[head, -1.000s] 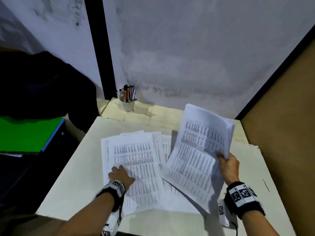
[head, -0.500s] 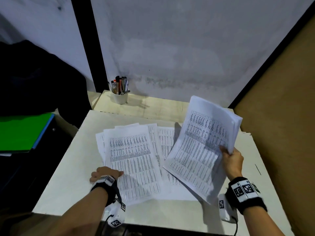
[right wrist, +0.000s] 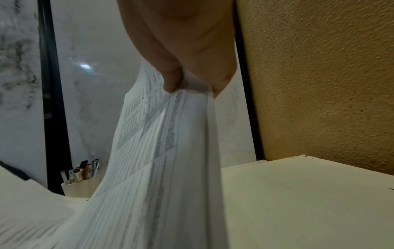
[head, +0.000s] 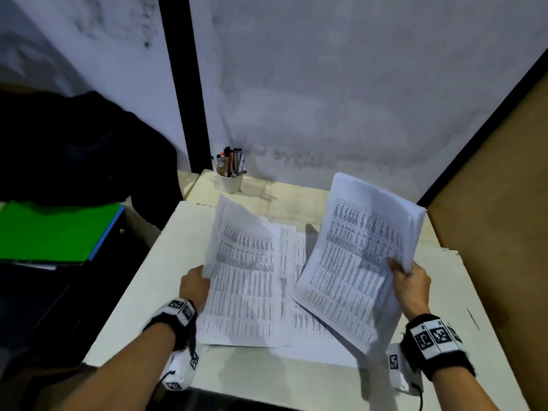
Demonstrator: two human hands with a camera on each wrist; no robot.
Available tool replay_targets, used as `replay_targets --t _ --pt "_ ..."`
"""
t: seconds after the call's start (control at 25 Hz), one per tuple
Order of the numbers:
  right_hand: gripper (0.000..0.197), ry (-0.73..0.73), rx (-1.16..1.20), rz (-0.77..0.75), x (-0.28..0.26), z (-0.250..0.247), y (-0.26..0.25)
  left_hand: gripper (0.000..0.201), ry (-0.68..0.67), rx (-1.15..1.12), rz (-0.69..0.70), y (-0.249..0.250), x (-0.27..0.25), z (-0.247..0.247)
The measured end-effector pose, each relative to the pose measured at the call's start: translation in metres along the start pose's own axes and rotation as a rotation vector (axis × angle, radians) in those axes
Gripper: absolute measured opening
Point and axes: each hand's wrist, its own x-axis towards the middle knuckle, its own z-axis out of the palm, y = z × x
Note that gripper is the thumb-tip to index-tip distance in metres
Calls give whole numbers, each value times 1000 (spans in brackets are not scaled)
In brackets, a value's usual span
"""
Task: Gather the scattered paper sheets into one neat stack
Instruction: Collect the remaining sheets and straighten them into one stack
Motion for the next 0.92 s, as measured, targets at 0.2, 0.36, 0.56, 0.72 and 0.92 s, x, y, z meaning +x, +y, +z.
replay_targets --t 0.2,0.36,0.56,0.72,0.92 --pt "24 -12 14 -10 -2 4 -6 37 118 25 -14 -6 1 4" --pt "19 6 17 -15 6 -8 -8 18 369 -190 136 36 15 -36" --pt "16 -1 162 -13 9 -12 -11 11 225 -568 313 90 11 -64" --pt "16 -209 323 22 4 3 -30 8 -15 -606 359 116 -20 -29" --pt "30 -437 543 46 -8 19 -60 27 -345 -773 243 118 -19 3"
